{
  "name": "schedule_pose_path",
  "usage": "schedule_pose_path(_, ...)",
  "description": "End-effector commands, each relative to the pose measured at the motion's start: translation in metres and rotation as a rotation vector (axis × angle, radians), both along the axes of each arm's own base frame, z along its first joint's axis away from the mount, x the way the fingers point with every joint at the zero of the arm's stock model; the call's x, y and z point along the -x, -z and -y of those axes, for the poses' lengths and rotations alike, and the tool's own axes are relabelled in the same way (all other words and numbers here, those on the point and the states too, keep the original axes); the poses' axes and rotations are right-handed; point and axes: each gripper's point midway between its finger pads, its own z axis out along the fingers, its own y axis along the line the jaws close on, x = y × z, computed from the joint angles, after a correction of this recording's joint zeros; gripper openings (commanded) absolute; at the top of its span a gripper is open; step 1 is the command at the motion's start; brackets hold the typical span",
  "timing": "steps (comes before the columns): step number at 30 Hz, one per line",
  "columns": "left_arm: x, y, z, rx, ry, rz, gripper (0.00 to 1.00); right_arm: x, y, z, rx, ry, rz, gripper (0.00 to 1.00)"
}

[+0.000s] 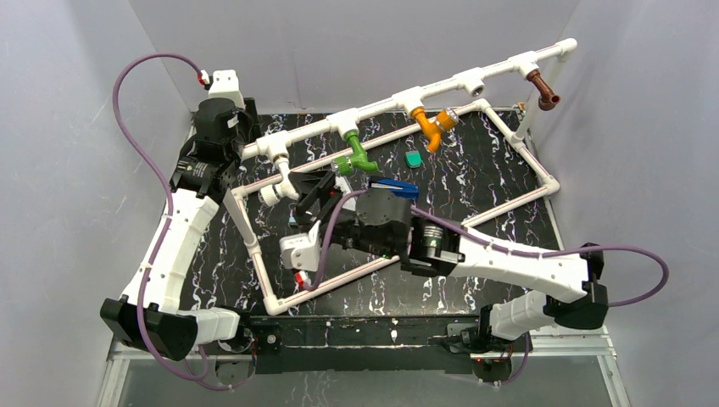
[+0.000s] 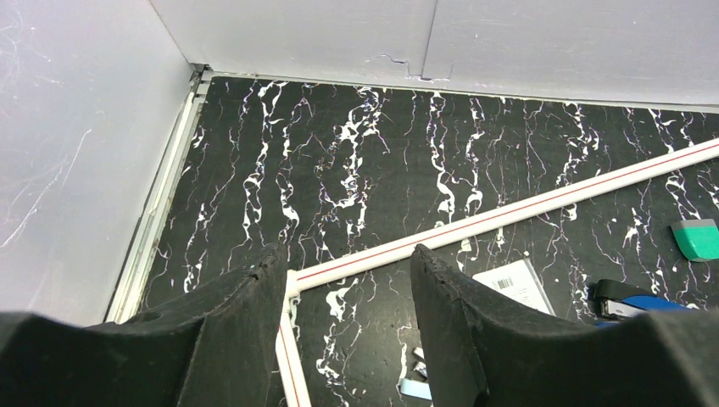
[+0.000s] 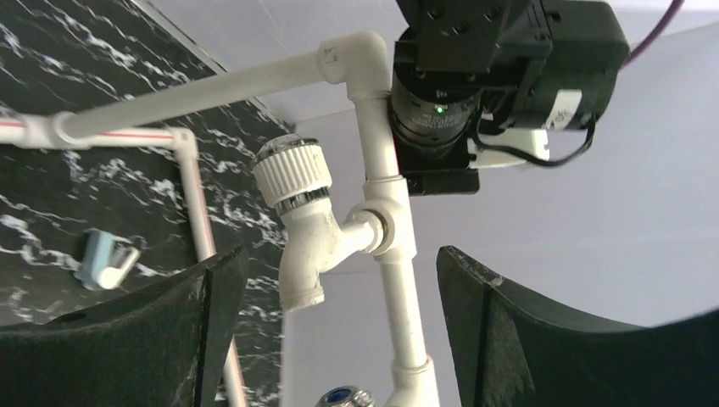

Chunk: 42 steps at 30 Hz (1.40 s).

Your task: Install the water faucets

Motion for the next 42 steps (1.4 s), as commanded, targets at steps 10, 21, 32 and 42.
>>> schedule_pose_path(10, 0.032, 0.103, 0.026, -0.060, 0.106, -0.365, 0.53, -0.042, 0.008, -0.028, 0.148, 0.266, 0.461, 0.86)
schedule_pose_path(21, 0.033, 0.101, 0.027, -0.064, 0.108, -0.358, 0.54, -0.057, 0.008, -0.039, 0.093, 0.359, 0.495, 0.70)
schedule_pose_path(32, 0.034, 0.101, 0.028, -0.070, 0.110, -0.359, 0.54, -0.063, 0.020, -0.039, 0.013, 0.403, 0.400, 0.15)
schedule_pose_path(42, 0.035, 0.099, 0.025, -0.080, 0.102, -0.353, 0.54, -0.064, 0.033, -0.054, -0.288, 0.427, 0.053, 0.01)
